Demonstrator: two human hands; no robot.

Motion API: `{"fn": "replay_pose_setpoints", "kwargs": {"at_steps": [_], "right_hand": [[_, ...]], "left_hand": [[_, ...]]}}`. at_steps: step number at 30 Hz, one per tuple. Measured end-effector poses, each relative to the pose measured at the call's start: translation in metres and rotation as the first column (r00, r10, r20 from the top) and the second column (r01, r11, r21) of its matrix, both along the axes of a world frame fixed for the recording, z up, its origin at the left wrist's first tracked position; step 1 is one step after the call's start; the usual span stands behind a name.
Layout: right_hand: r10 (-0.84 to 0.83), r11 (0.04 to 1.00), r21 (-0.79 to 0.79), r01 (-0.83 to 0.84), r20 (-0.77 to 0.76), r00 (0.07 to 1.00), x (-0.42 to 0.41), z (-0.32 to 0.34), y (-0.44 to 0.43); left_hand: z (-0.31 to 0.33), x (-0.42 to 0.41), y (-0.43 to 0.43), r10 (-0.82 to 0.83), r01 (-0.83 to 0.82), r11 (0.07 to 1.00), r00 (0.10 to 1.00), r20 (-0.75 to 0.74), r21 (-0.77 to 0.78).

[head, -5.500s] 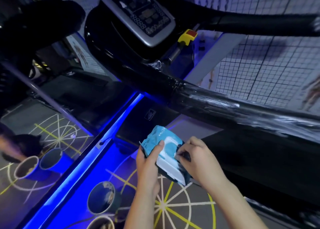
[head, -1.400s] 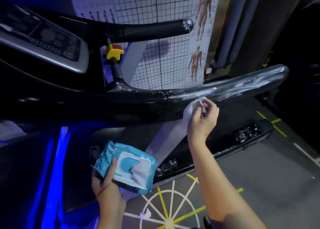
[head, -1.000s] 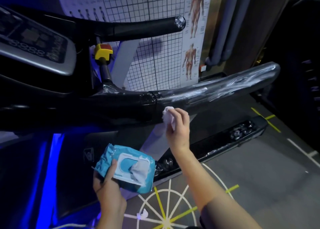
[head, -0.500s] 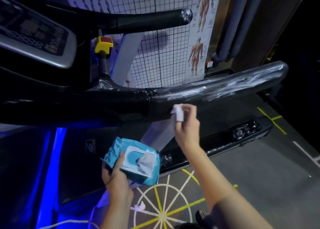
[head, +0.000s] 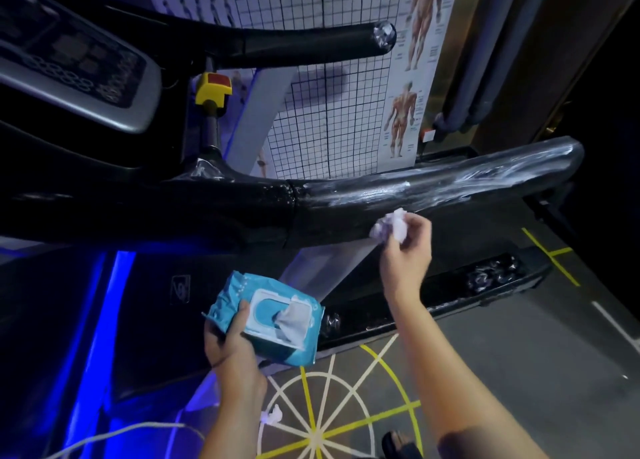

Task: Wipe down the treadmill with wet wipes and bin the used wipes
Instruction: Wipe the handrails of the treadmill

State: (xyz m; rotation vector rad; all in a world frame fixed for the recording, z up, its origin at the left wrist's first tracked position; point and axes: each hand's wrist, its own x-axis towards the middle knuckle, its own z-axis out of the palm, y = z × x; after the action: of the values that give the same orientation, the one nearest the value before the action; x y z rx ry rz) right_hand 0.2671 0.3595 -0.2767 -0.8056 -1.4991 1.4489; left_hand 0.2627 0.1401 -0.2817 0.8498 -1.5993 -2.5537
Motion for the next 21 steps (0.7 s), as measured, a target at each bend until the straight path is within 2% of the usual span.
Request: {"fn": "replay_pose_setpoints", "kwargs": {"at_steps": [3,6,8,10,13,17,19,21], "right_hand": [[0.098,0.991,0.093,-0.097,-0.009,0.995,0.006,0.008,-0.009],[0.377,0.909,0.162,-0.385,0.079,0.923,-0.006,0.008,-0.044],[0.488,0.846,0.147,-0.513,0.174,0.855,-0.018,0.009,-0.056],[0.529,0.83,0.101,-0.548,0.164,0.832,-0.024,0.007,-0.055],[0.439,0.892,0.084,-0.443,0.071,0.896,-0.017,0.003,-0.036],[0.225,0.972,-0.044,-0.23,-0.084,0.971,-0.005,0.01,0.011],[0.079,0.987,-0.126,-0.1,-0.159,0.984,0.002,0.017,0.033],[0.018,0.989,-0.139,-0.043,-0.172,0.985,0.01,0.025,0.04]], "left_hand": [[-0.005,-0.002,0.007,0.018,-0.018,1.0,1.0,0.015,0.018],[-0.01,-0.006,0.015,0.034,-0.035,0.999,0.999,0.035,0.028],[-0.011,-0.007,0.02,0.049,-0.05,0.998,0.998,0.026,0.05],[-0.012,-0.008,0.023,0.06,-0.061,0.997,0.998,0.021,0.051],[-0.02,-0.008,0.022,0.064,-0.066,0.997,0.997,0.037,0.045],[-0.023,-0.005,0.023,0.051,-0.052,0.998,0.999,0.017,0.033],[-0.024,-0.004,0.025,0.056,-0.056,0.998,0.998,0.003,0.024],[-0.023,-0.004,0.03,0.067,-0.067,0.997,0.998,-0.001,0.041]]}}
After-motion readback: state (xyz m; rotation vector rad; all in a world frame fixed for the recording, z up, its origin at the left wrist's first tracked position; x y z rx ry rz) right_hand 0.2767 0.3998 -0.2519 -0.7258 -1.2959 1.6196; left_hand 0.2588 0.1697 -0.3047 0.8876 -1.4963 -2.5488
